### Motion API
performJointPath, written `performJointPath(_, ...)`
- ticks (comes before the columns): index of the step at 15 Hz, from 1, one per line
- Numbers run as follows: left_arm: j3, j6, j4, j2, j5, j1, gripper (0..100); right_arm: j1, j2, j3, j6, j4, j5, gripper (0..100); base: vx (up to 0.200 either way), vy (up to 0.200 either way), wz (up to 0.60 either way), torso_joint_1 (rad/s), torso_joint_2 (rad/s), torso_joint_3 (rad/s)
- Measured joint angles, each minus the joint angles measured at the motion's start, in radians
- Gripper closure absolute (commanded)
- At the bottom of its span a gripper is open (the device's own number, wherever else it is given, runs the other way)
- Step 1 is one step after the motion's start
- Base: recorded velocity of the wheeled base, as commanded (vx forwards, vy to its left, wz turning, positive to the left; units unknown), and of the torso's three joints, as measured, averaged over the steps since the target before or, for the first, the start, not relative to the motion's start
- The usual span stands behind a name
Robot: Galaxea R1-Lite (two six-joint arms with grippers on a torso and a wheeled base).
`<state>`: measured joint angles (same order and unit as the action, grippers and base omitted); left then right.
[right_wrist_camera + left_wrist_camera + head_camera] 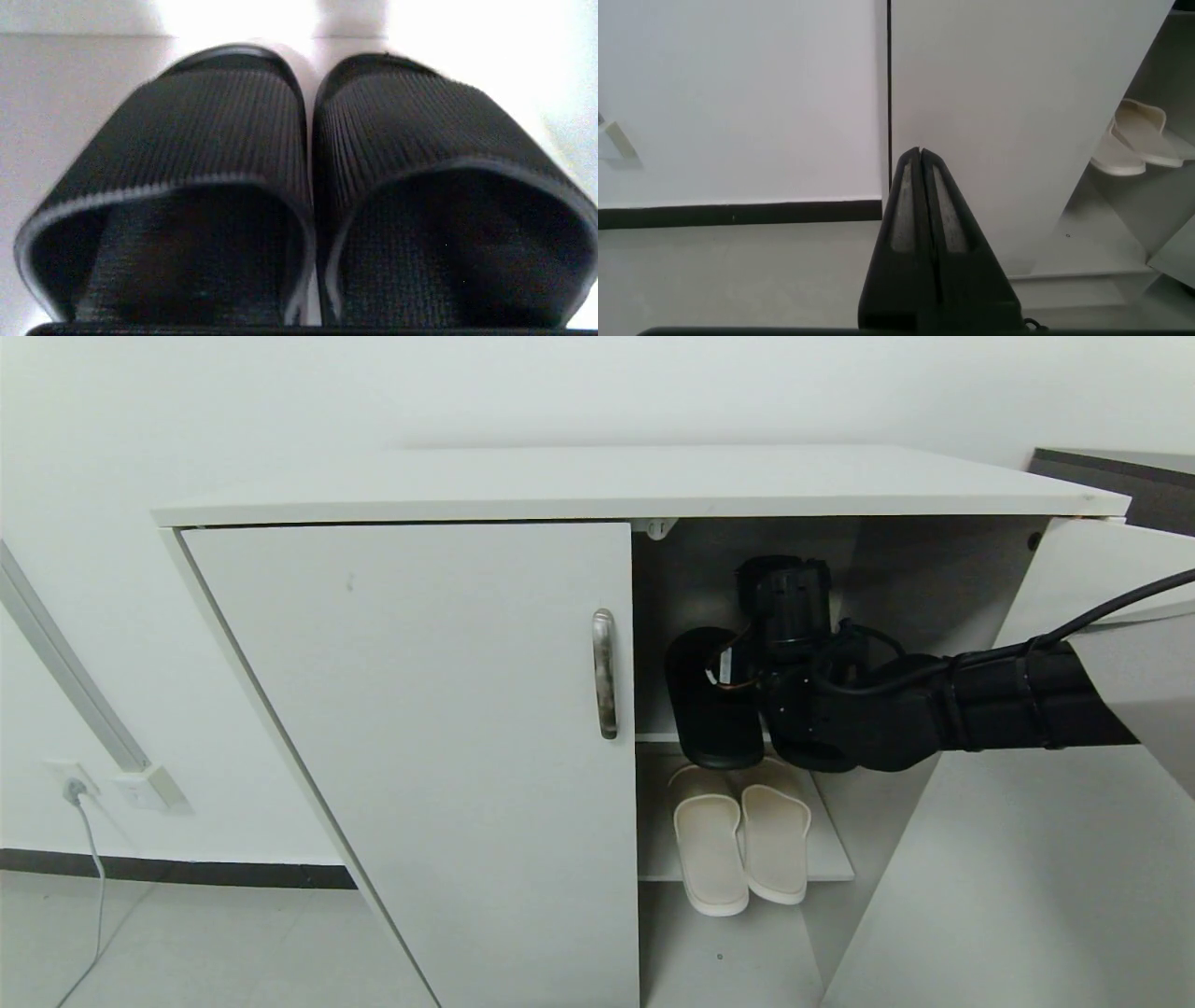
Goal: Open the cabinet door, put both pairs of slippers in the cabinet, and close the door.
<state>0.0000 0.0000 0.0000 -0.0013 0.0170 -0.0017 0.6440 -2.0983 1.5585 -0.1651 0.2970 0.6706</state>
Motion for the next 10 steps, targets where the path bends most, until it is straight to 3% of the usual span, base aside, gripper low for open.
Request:
performJointPath(4, 0.000, 0.000, 0.000, 0.000, 0.000, 0.000, 100, 0.040, 0.091, -0.113, -0.004, 0.007, 0.007, 0, 0.000, 0.000, 0.00, 0.000, 0.00, 0.000)
performJointPath(10, 0.000, 0.000, 0.000, 0.000, 0.000, 0.000, 100, 0.149, 0.313, -0.402, -0.035, 0.058, 0.008, 0, 0.000, 0.000, 0.00, 0.000, 0.00, 0.000)
